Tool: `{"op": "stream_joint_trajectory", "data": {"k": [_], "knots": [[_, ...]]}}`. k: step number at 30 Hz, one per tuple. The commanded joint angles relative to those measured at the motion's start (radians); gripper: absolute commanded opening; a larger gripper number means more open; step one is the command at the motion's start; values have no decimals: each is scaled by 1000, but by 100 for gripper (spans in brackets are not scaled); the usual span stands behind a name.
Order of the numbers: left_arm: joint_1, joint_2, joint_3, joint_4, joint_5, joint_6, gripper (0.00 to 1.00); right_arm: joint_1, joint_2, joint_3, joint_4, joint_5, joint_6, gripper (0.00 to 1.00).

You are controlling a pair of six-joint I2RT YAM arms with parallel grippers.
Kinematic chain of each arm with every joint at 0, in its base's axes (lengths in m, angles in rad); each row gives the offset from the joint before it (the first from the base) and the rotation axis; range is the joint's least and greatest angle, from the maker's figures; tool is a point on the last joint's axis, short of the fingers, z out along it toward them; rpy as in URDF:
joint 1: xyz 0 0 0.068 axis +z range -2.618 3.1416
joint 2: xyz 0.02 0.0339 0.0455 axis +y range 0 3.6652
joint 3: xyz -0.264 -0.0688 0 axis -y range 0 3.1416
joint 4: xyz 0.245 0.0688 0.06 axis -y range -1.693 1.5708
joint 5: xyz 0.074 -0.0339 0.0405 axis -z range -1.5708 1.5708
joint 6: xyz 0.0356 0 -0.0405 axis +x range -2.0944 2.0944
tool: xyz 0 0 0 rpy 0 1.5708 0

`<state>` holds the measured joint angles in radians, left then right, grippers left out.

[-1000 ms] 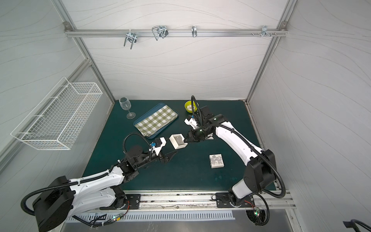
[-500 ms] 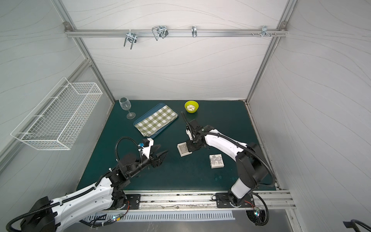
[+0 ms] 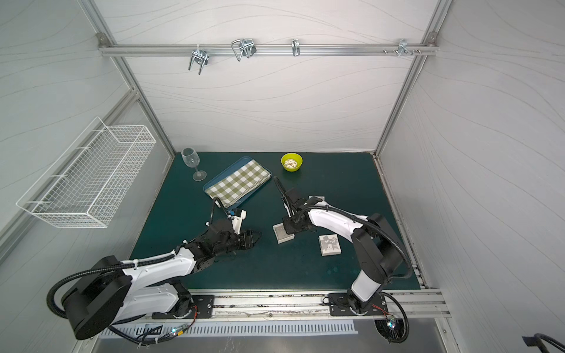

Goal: Take the necklace out of the lift-off lid jewelry box
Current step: Place the jewelry box at the center of the board, then take out the inner lining from the jewelry box.

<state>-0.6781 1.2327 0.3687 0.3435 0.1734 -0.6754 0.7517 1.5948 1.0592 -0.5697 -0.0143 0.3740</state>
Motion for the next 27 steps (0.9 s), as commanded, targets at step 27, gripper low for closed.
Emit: {"op": "stream_joint_trajectory", "data": {"k": [27], "knots": [[18, 289, 141, 150, 173, -125, 35, 96, 305, 121, -62, 31, -170, 31]]}}
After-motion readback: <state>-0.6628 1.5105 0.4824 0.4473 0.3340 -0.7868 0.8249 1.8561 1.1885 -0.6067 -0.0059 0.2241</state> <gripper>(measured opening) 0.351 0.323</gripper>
